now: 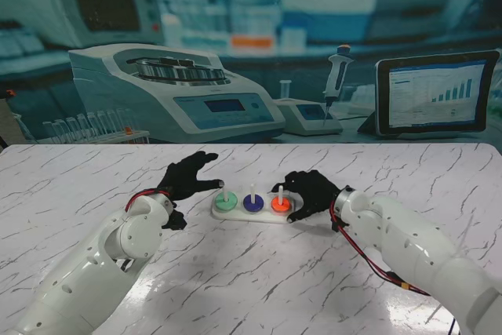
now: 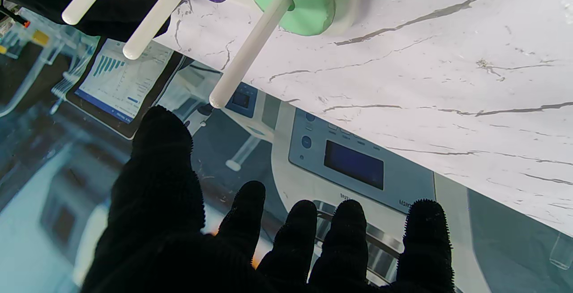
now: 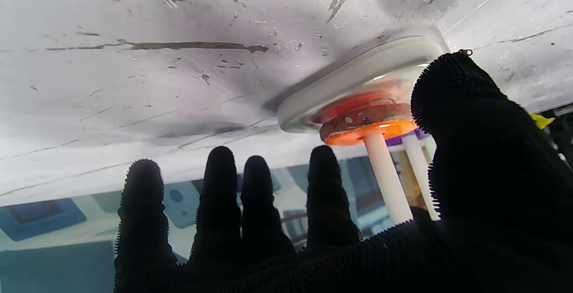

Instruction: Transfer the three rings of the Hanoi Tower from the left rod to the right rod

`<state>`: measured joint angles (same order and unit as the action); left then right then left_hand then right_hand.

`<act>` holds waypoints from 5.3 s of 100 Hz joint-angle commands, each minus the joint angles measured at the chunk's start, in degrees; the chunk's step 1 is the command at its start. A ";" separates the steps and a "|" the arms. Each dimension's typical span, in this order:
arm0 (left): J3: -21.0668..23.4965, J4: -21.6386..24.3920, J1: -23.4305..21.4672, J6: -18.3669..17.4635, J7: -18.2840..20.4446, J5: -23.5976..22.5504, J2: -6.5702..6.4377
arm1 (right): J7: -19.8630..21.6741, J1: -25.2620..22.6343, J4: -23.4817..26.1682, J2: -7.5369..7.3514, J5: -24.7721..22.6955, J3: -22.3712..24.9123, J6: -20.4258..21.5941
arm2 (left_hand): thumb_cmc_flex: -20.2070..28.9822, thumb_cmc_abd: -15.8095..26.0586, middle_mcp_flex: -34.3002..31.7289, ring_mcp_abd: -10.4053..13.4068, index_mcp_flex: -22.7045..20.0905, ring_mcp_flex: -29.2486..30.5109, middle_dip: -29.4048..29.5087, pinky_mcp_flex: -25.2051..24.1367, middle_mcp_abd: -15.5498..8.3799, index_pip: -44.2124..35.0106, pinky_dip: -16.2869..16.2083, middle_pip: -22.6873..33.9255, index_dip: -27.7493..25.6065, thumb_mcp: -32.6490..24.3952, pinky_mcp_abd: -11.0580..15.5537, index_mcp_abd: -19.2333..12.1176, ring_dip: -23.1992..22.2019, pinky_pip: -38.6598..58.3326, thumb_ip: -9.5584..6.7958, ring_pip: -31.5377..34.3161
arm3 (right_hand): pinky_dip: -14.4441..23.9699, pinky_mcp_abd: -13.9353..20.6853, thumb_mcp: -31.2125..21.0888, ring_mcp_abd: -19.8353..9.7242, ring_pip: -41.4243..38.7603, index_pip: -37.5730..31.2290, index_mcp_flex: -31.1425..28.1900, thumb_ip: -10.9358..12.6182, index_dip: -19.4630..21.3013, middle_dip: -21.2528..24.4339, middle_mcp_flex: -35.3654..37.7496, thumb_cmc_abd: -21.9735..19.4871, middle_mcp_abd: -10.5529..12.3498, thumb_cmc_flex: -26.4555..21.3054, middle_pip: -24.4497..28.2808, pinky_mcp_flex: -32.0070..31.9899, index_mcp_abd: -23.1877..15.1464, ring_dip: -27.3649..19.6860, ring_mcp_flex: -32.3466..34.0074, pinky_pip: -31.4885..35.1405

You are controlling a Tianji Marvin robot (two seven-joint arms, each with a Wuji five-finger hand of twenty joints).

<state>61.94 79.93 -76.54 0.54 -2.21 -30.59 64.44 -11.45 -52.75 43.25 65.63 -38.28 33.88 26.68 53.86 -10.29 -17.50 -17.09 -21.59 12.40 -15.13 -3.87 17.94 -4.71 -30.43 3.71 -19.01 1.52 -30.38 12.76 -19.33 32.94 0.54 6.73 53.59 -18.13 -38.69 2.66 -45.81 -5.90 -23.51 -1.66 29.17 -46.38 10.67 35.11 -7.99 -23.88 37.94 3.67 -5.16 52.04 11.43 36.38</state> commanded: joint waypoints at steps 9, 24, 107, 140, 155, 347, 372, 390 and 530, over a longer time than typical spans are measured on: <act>-0.12 -0.13 -0.19 -0.94 0.41 0.37 0.35 | 0.02 0.12 -0.38 0.82 0.65 -0.50 0.43 | 0.07 1.88 -0.52 0.62 -0.67 0.01 -0.55 -0.67 -0.94 0.01 -1.10 -0.73 -0.47 0.21 -1.52 -1.45 -0.63 -1.11 1.77 -0.47 | 0.71 8.81 2.86 -1.16 -1.47 -1.48 -2.29 0.03 0.81 -1.27 -2.80 -0.94 0.05 -3.40 -0.47 -0.82 -3.80 -0.25 -1.40 1.20; -0.07 -0.19 -0.20 -0.84 0.36 0.43 0.38 | -0.30 0.18 -1.03 1.19 1.29 -0.59 0.70 | 0.20 2.04 -0.60 0.66 -0.72 0.01 -0.56 -0.69 -0.96 0.00 -1.12 -0.71 -0.51 0.20 -1.52 -1.45 -0.64 -1.15 1.78 -0.47 | 0.48 9.32 4.57 -1.54 -1.52 -5.57 -5.96 0.30 3.20 -1.39 -2.58 -1.12 0.56 -6.93 -0.25 -0.94 -5.66 -0.85 -1.19 1.38; 0.21 -0.60 -0.23 -1.02 0.42 0.74 0.38 | -0.98 1.07 -3.87 2.41 3.53 -1.43 3.04 | 0.18 2.26 -0.74 0.61 -1.12 -0.06 -0.59 -0.85 -1.01 -0.17 -1.12 -0.70 -0.72 0.44 -1.52 -1.62 -0.63 -1.32 1.94 -0.53 | -1.86 10.58 8.09 -2.46 -1.63 -23.67 -14.18 -0.60 8.30 2.26 -2.12 -4.99 1.67 -13.73 3.50 -1.74 -6.79 -4.13 -0.18 3.08; 0.24 -0.65 -0.29 -1.07 0.47 0.81 0.37 | -2.04 1.28 -4.32 2.62 3.29 -1.37 3.51 | -0.01 2.27 -0.71 0.67 -1.05 -0.16 -0.55 -0.85 -1.04 -0.11 -1.08 -0.75 -0.74 0.37 -1.54 -1.63 -0.56 -1.46 1.92 -0.62 | -2.68 10.63 8.96 -2.56 -1.87 -28.89 -14.87 -0.03 1.57 3.96 -1.91 -4.74 2.40 -17.24 7.41 -1.00 -6.14 -4.25 1.66 4.41; 0.26 -0.65 -0.32 -1.12 0.49 0.75 0.35 | -2.59 1.22 -4.41 2.69 3.17 -1.18 3.64 | -0.08 2.24 -0.75 0.66 -1.09 -0.12 -0.55 -0.85 -1.08 -0.12 -1.07 -0.74 -0.76 0.38 -1.52 -1.65 -0.56 -1.51 1.93 -0.61 | -2.86 10.84 8.44 -2.94 -2.11 -32.92 -14.44 -0.20 -0.56 4.14 -1.51 -4.53 3.00 -18.53 8.72 -0.73 -6.82 -4.31 2.45 5.05; 0.77 -0.58 -0.75 -1.08 0.60 1.26 0.37 | 9.75 0.62 9.46 -1.77 2.20 11.36 12.01 | -0.44 2.12 -0.89 0.56 -1.10 -0.26 -0.47 -1.02 -1.04 -0.05 -1.01 -0.78 -0.74 0.40 -1.65 -1.74 -0.41 -2.32 1.96 -0.76 | -4.13 9.74 9.48 -3.91 -1.27 -41.92 -15.27 -0.44 -7.22 4.93 5.17 -4.86 5.50 -20.82 7.79 1.52 -8.17 -4.55 8.53 7.44; 0.90 -0.61 -0.85 -0.93 0.34 1.27 0.42 | 9.65 1.57 10.02 -1.73 1.68 11.46 12.90 | -0.38 2.13 -0.90 0.55 -1.15 -0.28 -0.48 -0.97 -1.03 -0.07 -1.04 -0.78 -0.75 0.38 -1.60 -1.74 -0.42 -2.31 1.95 -0.76 | -4.19 9.59 9.56 -3.70 -1.23 -41.99 -15.37 -0.46 -7.28 4.91 5.54 -4.93 5.32 -20.98 7.61 1.52 -7.86 -4.46 8.74 7.49; 1.30 -0.43 -1.13 -0.79 0.02 0.97 0.43 | 9.29 4.04 7.93 -0.81 3.19 8.73 13.45 | -0.32 2.12 -0.92 0.57 -1.16 -0.23 -0.48 -1.01 -1.03 -0.07 -1.04 -0.78 -0.75 0.36 -1.65 -1.64 -0.43 -2.37 1.94 -0.74 | -4.22 9.71 9.60 -3.64 -1.19 -42.20 -15.51 -0.45 -7.11 4.83 5.53 -5.12 5.33 -21.19 7.55 1.44 -7.93 -4.39 8.73 7.51; 2.84 -0.13 -2.05 -0.21 -0.75 0.26 0.42 | 4.77 13.22 -9.18 7.65 10.71 -7.19 17.74 | -0.21 2.03 -0.93 0.52 -1.18 -0.21 -0.49 -0.94 -1.04 -0.09 -1.09 -0.77 -0.74 0.37 -1.61 -1.71 -0.45 -2.35 1.91 -0.71 | -4.28 9.85 9.40 -4.17 -1.31 -42.20 -15.32 -0.47 -7.47 4.47 5.95 -5.41 5.93 -21.09 7.88 1.47 -8.04 -4.07 9.11 7.98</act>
<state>64.82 79.65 -78.27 1.41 -3.45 -30.44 64.55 -6.60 -39.60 34.22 72.62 -27.71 27.13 44.03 53.86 -10.28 -18.00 -17.09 -22.54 12.40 -15.16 -3.88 17.81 -4.89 -30.51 3.70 -19.12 1.52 -30.39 12.67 -19.34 32.74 0.54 6.73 49.90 -18.12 -24.71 -0.09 -47.23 -36.53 -33.00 -2.21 20.62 -41.85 15.93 34.71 -3.13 -38.50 45.68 5.32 -6.33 47.74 20.04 43.47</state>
